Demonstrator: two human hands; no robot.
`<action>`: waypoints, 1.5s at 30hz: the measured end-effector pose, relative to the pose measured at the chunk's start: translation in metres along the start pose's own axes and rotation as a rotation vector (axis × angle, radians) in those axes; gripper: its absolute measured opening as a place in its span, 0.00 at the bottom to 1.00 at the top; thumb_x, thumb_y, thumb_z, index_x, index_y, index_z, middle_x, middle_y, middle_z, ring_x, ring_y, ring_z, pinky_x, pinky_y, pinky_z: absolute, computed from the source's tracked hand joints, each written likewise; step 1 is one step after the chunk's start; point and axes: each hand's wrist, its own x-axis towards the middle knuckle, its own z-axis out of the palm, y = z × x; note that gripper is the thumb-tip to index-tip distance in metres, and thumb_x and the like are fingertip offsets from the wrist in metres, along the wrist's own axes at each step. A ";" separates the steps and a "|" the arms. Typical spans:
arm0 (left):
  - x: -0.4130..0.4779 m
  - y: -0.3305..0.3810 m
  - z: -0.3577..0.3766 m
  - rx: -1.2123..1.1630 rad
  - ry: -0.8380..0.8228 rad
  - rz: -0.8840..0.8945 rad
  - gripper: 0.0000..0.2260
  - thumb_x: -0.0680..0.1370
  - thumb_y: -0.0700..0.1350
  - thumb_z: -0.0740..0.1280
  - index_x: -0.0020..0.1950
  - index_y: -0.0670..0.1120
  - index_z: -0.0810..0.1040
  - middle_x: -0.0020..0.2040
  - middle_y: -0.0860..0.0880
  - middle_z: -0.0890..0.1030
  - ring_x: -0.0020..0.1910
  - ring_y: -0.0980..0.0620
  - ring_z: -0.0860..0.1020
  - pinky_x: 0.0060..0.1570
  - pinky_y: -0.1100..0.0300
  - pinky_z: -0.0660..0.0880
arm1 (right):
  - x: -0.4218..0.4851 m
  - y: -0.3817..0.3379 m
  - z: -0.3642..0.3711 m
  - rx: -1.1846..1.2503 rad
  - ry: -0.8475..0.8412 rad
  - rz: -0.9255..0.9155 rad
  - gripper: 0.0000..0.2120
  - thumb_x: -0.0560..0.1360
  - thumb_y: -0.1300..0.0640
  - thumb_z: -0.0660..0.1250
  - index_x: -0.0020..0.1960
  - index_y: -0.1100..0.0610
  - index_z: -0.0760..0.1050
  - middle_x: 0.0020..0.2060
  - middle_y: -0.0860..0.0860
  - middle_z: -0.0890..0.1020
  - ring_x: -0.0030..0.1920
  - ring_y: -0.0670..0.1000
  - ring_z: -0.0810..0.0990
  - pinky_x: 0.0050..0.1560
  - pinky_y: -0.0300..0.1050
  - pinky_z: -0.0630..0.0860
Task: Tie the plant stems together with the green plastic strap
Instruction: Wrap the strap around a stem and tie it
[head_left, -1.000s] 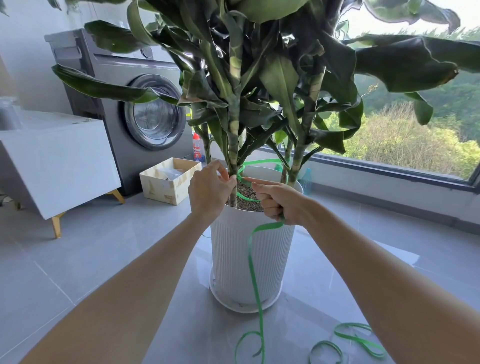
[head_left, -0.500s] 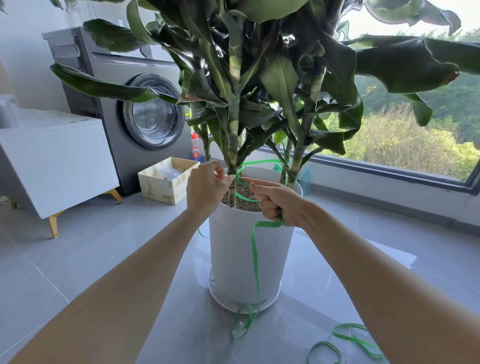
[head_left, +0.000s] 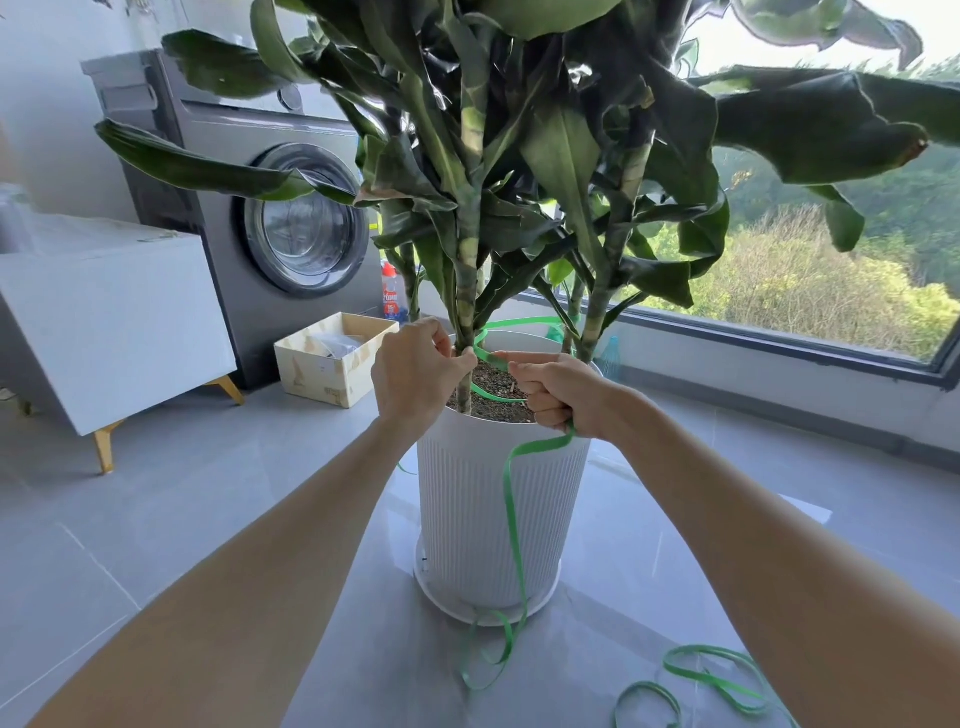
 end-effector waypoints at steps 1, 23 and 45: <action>0.000 0.000 0.000 0.002 -0.008 -0.003 0.14 0.68 0.51 0.73 0.30 0.50 0.70 0.30 0.54 0.74 0.36 0.52 0.75 0.38 0.61 0.68 | 0.000 0.000 0.000 0.012 -0.016 0.004 0.13 0.82 0.62 0.55 0.54 0.52 0.77 0.20 0.45 0.60 0.17 0.42 0.55 0.17 0.31 0.52; 0.009 -0.010 -0.002 -0.088 -0.078 0.014 0.17 0.69 0.50 0.73 0.28 0.51 0.66 0.29 0.54 0.72 0.33 0.54 0.73 0.38 0.63 0.64 | -0.004 0.001 0.010 0.109 -0.091 0.030 0.13 0.82 0.60 0.55 0.58 0.49 0.75 0.21 0.45 0.58 0.17 0.41 0.55 0.17 0.32 0.51; 0.015 -0.021 -0.002 -0.215 -0.186 -0.044 0.16 0.74 0.43 0.70 0.30 0.49 0.66 0.33 0.48 0.77 0.37 0.47 0.77 0.36 0.61 0.67 | -0.004 0.000 0.014 0.085 -0.096 0.021 0.15 0.82 0.61 0.54 0.64 0.50 0.73 0.23 0.45 0.58 0.19 0.42 0.55 0.18 0.32 0.51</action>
